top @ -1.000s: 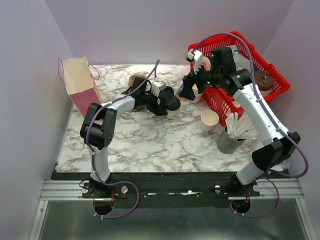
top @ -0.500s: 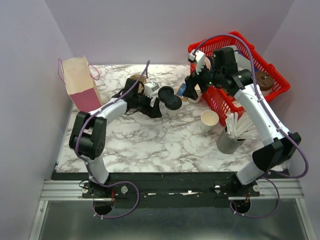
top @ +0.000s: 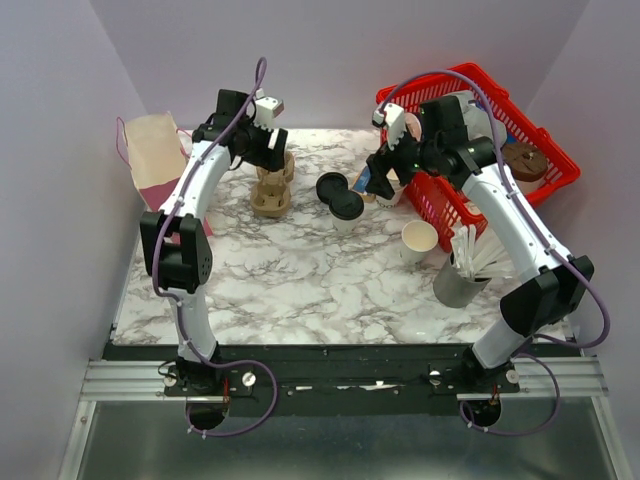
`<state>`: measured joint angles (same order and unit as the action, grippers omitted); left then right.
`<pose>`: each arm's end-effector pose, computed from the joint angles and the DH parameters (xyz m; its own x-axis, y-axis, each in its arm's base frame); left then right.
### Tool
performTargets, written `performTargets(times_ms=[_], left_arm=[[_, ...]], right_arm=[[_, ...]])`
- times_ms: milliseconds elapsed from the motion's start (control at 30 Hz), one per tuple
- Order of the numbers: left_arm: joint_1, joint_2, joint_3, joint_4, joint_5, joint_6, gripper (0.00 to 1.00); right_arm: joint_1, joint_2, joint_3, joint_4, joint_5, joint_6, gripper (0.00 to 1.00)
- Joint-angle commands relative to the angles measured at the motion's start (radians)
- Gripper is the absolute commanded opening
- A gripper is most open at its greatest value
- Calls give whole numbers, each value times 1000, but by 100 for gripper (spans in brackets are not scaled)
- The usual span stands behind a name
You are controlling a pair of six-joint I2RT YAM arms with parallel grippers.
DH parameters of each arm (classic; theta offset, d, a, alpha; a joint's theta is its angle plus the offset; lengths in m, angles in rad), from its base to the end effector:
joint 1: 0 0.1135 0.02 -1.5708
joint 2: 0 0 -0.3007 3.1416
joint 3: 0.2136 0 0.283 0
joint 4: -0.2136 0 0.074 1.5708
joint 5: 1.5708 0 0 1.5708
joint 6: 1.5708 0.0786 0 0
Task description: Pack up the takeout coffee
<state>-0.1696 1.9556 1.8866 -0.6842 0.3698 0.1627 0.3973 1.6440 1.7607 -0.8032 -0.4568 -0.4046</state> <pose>0.5081 -0.1158 0.3322 -0.5977 0.2556 -0.7599 0.5210 0.8443 -0.1258 0.3752 0.1951 0.4136 -0.2767 -0.4993 -0.8211 -0.8385 0.5429 -0.0475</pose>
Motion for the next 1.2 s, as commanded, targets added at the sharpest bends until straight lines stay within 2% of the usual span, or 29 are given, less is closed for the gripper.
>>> performTargets(times_ms=[0,200,400,767,1167], left_arm=[[13,55,46,-95,-152,-55,83],[-2,127,101,-112,-207,-84,74],[-5,177,109,-101,-206,-98,66],[-31,262,187,-81,-233,-121,65],[-41,301,207,-77,-293,-150,58]], right_arm=[[-3,-18,-1,22,52,-2,100],[-3,-33,-36,29,73,-5,100],[-3,-42,-56,29,99,-14,100],[-3,-49,-84,27,115,-20,100],[-3,-62,-110,25,125,-33,100]])
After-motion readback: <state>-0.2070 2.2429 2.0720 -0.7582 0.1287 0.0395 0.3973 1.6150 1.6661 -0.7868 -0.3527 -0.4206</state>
